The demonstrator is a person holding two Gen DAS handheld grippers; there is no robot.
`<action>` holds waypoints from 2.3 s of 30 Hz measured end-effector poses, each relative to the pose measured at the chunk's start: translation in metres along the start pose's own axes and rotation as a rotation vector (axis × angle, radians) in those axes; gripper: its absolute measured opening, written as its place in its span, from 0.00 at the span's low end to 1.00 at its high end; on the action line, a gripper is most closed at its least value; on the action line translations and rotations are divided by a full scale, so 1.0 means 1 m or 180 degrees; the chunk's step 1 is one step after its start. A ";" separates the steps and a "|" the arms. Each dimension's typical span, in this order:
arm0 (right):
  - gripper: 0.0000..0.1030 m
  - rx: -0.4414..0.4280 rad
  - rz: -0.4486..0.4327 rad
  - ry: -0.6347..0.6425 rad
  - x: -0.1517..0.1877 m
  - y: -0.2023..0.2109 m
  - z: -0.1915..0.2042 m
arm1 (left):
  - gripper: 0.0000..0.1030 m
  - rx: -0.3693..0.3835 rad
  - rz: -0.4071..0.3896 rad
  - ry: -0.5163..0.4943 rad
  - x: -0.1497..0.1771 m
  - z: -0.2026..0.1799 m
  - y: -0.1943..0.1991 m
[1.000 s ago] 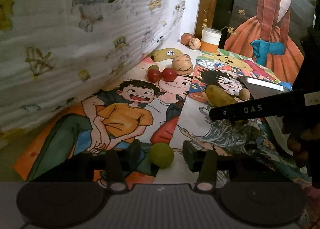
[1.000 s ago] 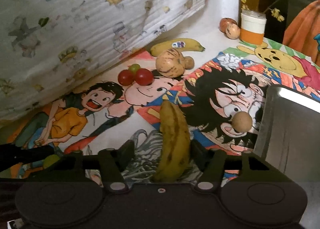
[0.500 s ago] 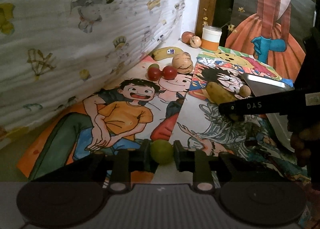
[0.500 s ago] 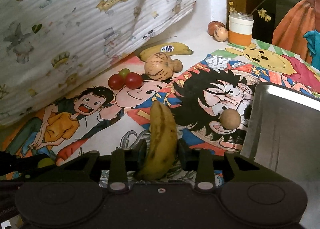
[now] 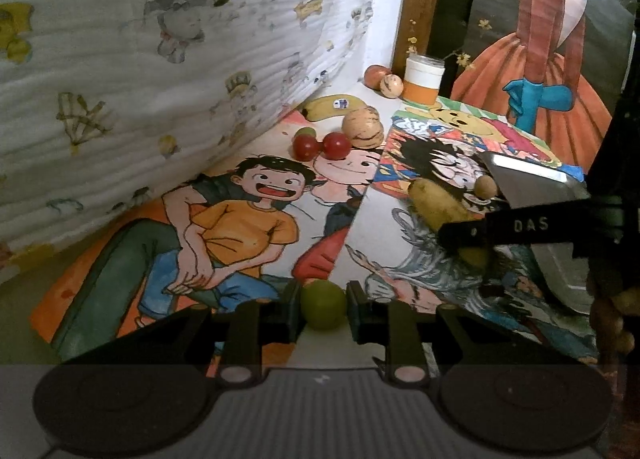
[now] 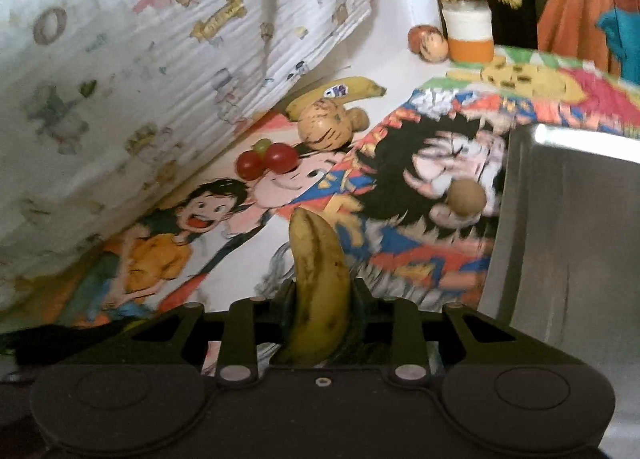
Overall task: Organize fruits
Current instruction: 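Grasp the small green fruit with the left tool while the right tool lifts the banana, then carry both fruits over the metal tray and open the left tool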
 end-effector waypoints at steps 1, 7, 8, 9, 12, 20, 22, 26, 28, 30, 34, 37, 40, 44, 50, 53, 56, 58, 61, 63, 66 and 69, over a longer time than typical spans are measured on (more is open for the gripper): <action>0.30 -0.0035 0.0003 -0.0049 0.003 0.004 0.000 | 0.26 0.0035 0.0003 0.0012 0.000 -0.001 0.001; 0.30 -0.0214 -0.0071 -0.0352 0.019 0.033 -0.001 | 0.26 0.0251 -0.0030 0.0117 0.003 -0.008 0.011; 0.30 -0.0237 -0.0092 -0.0399 0.019 0.037 -0.002 | 0.26 0.0278 -0.0032 0.0132 0.003 -0.009 0.013; 0.30 -0.0255 -0.0124 -0.0449 0.019 0.042 -0.004 | 0.26 0.0303 -0.0040 0.0140 0.003 -0.010 0.015; 0.30 -0.0221 -0.0251 -0.0480 0.015 0.058 -0.010 | 0.26 0.0336 -0.0099 0.0126 0.002 -0.014 0.025; 0.30 -0.0169 -0.0603 -0.0526 -0.017 0.100 -0.037 | 0.26 0.0441 -0.0286 0.0008 -0.020 -0.034 0.042; 0.30 -0.0157 -0.0673 -0.0537 -0.026 0.108 -0.045 | 0.26 0.0473 -0.0339 -0.0050 -0.032 -0.043 0.042; 0.30 -0.0128 -0.0781 -0.0584 -0.052 0.121 -0.069 | 0.26 0.0588 -0.0454 -0.0137 -0.064 -0.063 0.035; 0.30 -0.0092 -0.0819 -0.0573 -0.067 0.126 -0.082 | 0.26 0.0670 -0.0527 -0.0183 -0.081 -0.075 0.030; 0.30 -0.0059 -0.0829 -0.0569 -0.081 0.128 -0.095 | 0.26 0.0757 -0.0575 -0.0228 -0.096 -0.088 0.021; 0.30 0.0073 -0.0825 -0.0571 -0.107 0.125 -0.126 | 0.26 0.0939 -0.0559 -0.0287 -0.120 -0.113 -0.004; 0.30 0.0181 -0.0800 -0.0593 -0.120 0.115 -0.152 | 0.26 0.1052 -0.0517 -0.0337 -0.134 -0.131 -0.029; 0.30 0.0238 -0.0748 -0.0658 -0.123 0.099 -0.172 | 0.26 0.1124 -0.0477 -0.0429 -0.142 -0.148 -0.056; 0.30 0.0313 -0.0630 -0.0686 -0.117 0.073 -0.196 | 0.26 0.1196 -0.0404 -0.0477 -0.144 -0.165 -0.091; 0.30 0.0476 -0.0404 -0.0668 -0.102 0.034 -0.225 | 0.26 0.1218 -0.0208 -0.0506 -0.138 -0.179 -0.140; 0.30 0.0542 -0.0339 -0.0651 -0.098 0.022 -0.236 | 0.27 0.1222 -0.0079 -0.0586 -0.129 -0.185 -0.160; 0.30 0.0633 -0.0280 -0.0542 -0.095 0.012 -0.242 | 0.26 0.1214 0.0004 -0.0703 -0.121 -0.192 -0.174; 0.30 0.0670 -0.0245 -0.0487 -0.093 0.007 -0.244 | 0.26 0.1200 0.0038 -0.0751 -0.117 -0.196 -0.180; 0.30 0.0717 -0.0219 -0.0416 -0.092 0.002 -0.244 | 0.27 0.1170 0.0077 -0.0824 -0.113 -0.200 -0.188; 0.30 0.0733 -0.0207 -0.0392 -0.091 0.000 -0.245 | 0.27 0.1149 0.0092 -0.0878 -0.110 -0.203 -0.191; 0.30 0.0747 -0.0188 -0.0379 -0.090 -0.003 -0.246 | 0.27 0.1133 0.0143 -0.0918 -0.107 -0.205 -0.195; 0.30 0.0783 -0.0188 -0.0347 -0.088 -0.004 -0.246 | 0.27 0.1114 0.0167 -0.0977 -0.103 -0.206 -0.198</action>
Point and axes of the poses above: each gripper's, at about its wrist camera, not at the fingertips, and y roughly against the way its jaws point, z to its left, x to its underside, the point moved 4 cm from there along -y, roughly the way its jaws point, and after that the axes turned 8 degrees about x, right-handed, at the moved point
